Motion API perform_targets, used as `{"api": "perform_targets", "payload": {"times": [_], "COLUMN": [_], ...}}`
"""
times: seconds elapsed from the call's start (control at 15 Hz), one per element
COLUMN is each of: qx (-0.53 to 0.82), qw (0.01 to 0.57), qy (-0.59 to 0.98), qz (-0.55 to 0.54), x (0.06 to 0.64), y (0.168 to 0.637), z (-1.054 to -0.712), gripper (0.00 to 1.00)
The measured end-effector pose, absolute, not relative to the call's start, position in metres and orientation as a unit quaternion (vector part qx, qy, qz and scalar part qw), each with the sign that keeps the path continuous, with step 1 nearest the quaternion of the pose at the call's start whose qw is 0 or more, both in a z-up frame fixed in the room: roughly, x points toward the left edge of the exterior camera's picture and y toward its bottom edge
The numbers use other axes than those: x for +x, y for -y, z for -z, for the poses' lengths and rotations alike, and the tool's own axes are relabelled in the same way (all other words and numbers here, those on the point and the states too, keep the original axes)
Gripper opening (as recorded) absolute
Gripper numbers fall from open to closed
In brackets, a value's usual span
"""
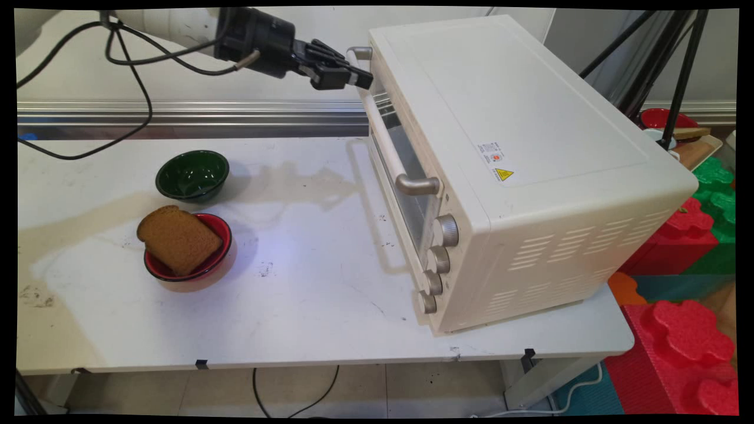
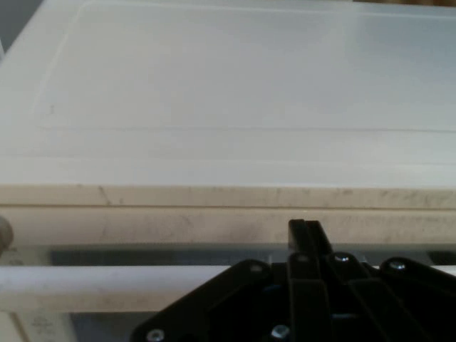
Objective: Open the oven
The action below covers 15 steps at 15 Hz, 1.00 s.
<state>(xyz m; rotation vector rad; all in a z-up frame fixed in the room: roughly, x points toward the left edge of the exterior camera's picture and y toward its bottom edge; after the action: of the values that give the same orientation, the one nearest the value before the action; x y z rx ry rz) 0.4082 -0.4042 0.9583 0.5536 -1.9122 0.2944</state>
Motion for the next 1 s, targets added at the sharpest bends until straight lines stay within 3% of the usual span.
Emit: {"api": "perform_targets", "payload": {"times": [1.0], "qx": [0.224], "qw": [0.501], "qy": [0.827], "qz": [-0.123], "x": [0.392], "y": [0.419], "z": [-0.944], "gripper": [0.0]}}
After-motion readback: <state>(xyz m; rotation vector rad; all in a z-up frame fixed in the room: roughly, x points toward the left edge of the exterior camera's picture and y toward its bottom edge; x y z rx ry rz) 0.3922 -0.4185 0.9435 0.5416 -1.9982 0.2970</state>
